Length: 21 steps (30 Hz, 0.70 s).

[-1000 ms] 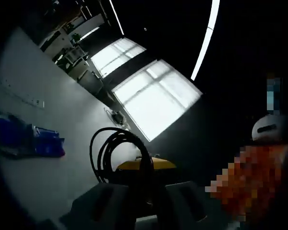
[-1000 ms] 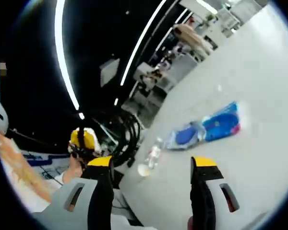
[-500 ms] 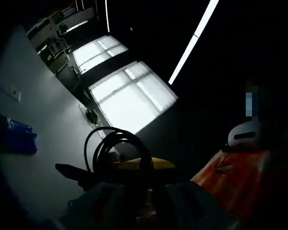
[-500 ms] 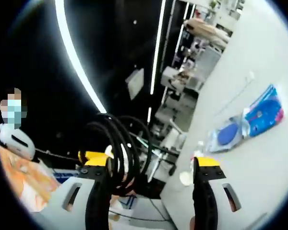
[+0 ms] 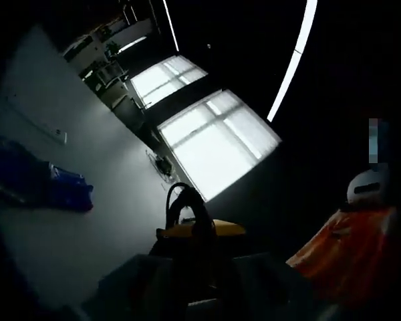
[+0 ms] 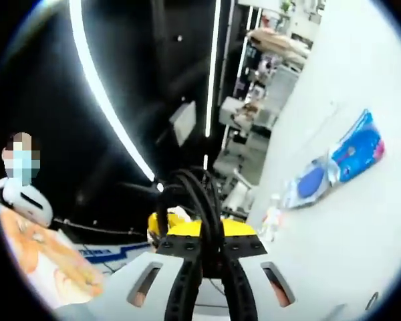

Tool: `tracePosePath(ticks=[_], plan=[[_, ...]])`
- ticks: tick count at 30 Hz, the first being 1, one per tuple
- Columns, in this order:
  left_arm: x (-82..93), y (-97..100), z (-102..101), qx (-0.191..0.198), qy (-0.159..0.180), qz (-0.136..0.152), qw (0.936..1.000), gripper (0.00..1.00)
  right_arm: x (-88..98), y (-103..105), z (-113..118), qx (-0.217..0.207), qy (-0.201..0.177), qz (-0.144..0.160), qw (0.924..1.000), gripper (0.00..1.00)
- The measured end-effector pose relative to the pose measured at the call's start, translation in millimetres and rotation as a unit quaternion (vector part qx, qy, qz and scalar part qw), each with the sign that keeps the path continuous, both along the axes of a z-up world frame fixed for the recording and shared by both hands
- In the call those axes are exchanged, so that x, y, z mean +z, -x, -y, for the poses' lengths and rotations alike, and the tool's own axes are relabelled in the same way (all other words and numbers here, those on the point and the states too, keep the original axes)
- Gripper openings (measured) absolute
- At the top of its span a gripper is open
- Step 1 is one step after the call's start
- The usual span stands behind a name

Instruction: Arrange the tabletop items into an orderly group along one side of the table until the central work area is clear of visible clutter.

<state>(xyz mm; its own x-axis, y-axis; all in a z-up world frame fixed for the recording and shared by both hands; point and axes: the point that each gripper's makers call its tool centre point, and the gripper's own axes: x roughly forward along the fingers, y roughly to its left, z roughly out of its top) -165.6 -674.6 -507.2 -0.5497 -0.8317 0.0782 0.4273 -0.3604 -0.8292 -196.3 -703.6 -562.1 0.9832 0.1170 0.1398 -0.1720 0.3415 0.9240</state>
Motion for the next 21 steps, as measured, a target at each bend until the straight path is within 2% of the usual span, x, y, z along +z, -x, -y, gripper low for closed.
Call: tracePosePath(ticks=[5,8,9,10,11,13,15,16,18,21], plan=[[-12.3,-1.2,1,0.010,-0.020,0.026,0.9994,0.05,-11.7,1,2,-0.016,0.012,-0.045,0.9988,0.04],[-35.8,-18.4,5,0.056,-0.052,0.090,0.9930,0.06,-20.3,5,5,-0.021,-0.019,-0.080,0.9964,0.04],[-43.1,-21.2,4,0.062,-0.061,0.113,0.9898,0.06,-22.4,6,7,-0.028,-0.005,-0.086,0.9959,0.04],[-47.0,-20.3,2,0.063,-0.056,0.136,0.9871,0.05,-28.0,8,9,-0.032,0.007,-0.105,0.9939,0.04],[-49.0,-19.7,1,0.065,-0.057,0.142,0.9861,0.07,-32.1,9,8,-0.026,0.025,-0.122,0.9918,0.04],[-55.2,-16.8,-2,0.067,-0.065,0.145,0.9851,0.19,-32.9,8,9,-0.028,0.039,-0.132,0.9900,0.04],[-60.4,-15.9,-5,0.069,-0.066,0.146,0.9846,0.30,-33.5,6,10,-0.028,0.039,-0.135,0.9897,0.04],[-62.7,-16.7,-6,0.072,-0.069,0.148,0.9840,0.39,-36.3,6,13,-0.030,0.035,-0.136,0.9897,0.04],[-71.2,-24.0,-10,0.088,-0.088,0.158,0.9795,0.57,-41.0,5,18,-0.037,0.023,-0.138,0.9894,0.04],[-79.5,-36.5,-18,0.113,-0.106,0.188,0.9698,0.76,-47.1,3,21,-0.037,0.022,-0.150,0.9878,0.04]])
